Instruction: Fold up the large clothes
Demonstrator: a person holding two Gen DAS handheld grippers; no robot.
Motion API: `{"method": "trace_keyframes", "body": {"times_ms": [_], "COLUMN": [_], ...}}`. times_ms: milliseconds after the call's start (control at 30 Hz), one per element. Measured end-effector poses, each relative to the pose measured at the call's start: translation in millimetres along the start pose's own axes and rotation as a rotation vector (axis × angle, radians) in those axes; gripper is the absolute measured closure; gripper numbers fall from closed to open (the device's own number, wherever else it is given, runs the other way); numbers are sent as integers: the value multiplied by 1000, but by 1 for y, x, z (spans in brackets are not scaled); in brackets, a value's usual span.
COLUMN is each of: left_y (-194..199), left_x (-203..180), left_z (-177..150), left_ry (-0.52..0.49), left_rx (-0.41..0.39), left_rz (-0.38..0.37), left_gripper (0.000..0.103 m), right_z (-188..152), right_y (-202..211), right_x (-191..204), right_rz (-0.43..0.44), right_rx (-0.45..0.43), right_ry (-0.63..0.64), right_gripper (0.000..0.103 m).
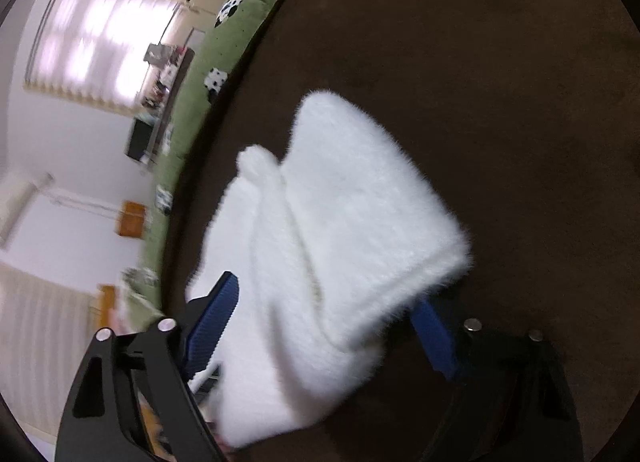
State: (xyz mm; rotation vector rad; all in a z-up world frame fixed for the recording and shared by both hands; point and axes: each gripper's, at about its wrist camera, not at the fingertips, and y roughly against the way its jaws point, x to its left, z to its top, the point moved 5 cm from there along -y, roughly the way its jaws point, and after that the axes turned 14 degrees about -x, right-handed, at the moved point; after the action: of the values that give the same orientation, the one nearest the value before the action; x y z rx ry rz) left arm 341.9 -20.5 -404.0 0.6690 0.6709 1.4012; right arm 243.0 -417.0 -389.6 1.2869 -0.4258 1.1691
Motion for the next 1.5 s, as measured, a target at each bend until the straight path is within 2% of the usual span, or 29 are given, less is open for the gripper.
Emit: {"method": "trace_keyframes", "body": {"times_ms": [167,300,367,400,433,467,733,800,833,867,900,1067,1167,1233,1333,1400,1433,1500], "left_y": [0,1,2,3,3,4,6,6,6,6,6,5,5,5,5,5,5,4], "left_x": [-1,-1,-1,0,0,0,-2,-1,-1,-1,-1,-1,-1,-1,0,0,0,1], "left_z": [0,0,-1,-2,-2,-3,-4,-4,-4,-3,-3,-3,-4,-4,-5,-5,-5,-4], "left_ry": [7,15,19,22,24,25,27,28,28,28,28,29,28,27,21,16,14,12], "left_rx": [2,-1,-4,-6,-7,-7,3,5,6,6,5,-2,-9,-13,-16,-16,-14,-7], "left_rz": [9,20,27,32,35,39,59,58,56,55,56,49,47,43,35,30,30,28], "left_gripper": [5,5,5,5,5,5,5,5,5,5,5,5,5,5,5,5,5,5], "right_z": [7,8,9,9,9,9,10,10,9,8,7,-6,-22,-27,-27,-26,-25,-23], "right_y": [-6,-5,-4,-5,-5,-5,1,-2,-3,-3,2,25,25,21,5,-7,-13,-14], "right_x": [-8,-5,-6,-8,-10,-11,13,8,1,-3,-8,-21,-27,-21,-12,-7,-6,-1], "right_rz": [8,6,7,4,4,7,42,23,6,4,27,50,61,52,59,39,21,29], "right_rx": [17,39,44,45,49,54,51,79,101,116,109,84,107,86,76,83,88,75], "right_ry": [-31,12,16,13,9,4,77,52,23,2,-30,-66,-82,-32,-41,-29,-20,-11], "right_gripper": [48,55,64,68,83,90,92,87,73,46,39,23,23,23,23,40,66,74]}}
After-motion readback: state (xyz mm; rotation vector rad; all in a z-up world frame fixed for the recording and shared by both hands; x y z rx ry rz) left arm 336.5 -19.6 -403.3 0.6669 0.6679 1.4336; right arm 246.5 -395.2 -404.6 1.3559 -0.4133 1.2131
